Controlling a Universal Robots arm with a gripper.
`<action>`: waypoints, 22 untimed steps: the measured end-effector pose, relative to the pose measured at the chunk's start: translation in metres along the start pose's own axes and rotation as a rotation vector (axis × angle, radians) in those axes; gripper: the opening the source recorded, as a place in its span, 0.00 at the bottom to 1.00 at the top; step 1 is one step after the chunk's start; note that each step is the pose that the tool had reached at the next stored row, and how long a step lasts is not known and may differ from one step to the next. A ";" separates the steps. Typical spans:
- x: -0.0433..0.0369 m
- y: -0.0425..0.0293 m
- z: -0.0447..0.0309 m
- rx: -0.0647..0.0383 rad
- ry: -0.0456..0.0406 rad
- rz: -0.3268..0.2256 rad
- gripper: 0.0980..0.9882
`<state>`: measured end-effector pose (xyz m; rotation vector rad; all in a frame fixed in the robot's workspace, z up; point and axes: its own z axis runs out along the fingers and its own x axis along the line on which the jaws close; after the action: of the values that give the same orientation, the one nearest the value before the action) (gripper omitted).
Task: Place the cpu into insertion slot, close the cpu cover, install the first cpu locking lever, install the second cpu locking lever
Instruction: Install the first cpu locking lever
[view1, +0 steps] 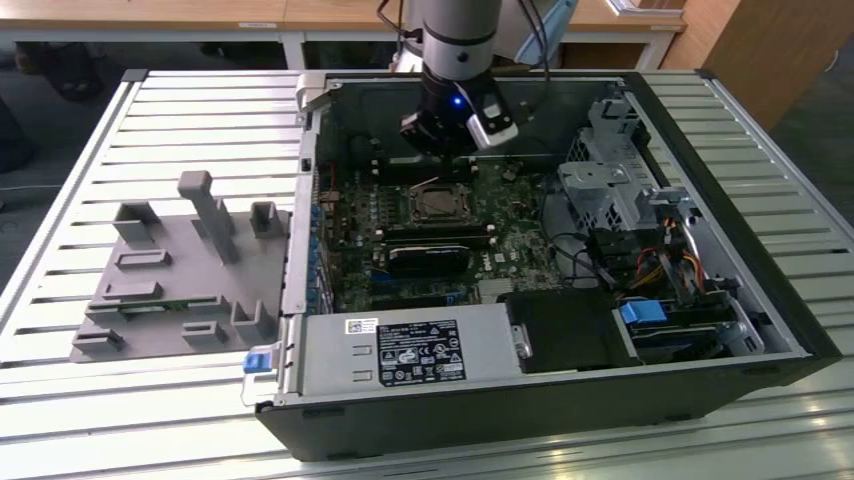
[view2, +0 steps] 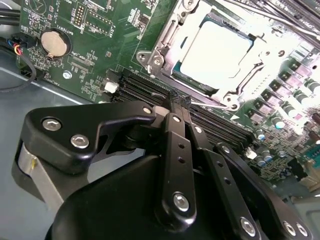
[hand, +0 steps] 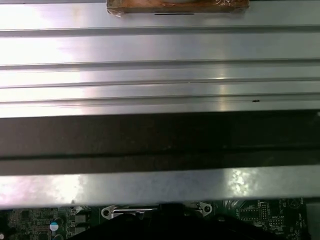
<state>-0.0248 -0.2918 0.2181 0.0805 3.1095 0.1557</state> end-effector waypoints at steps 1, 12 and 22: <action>-0.0006 0.0000 0.0006 0.000 0.0000 0.000 0.01; -0.0033 -0.0007 0.0088 0.000 0.0000 0.000 0.01; -0.0045 -0.0014 0.0159 0.000 0.0000 0.000 0.01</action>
<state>-0.0200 -0.2918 0.2022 0.0804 3.1095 0.1557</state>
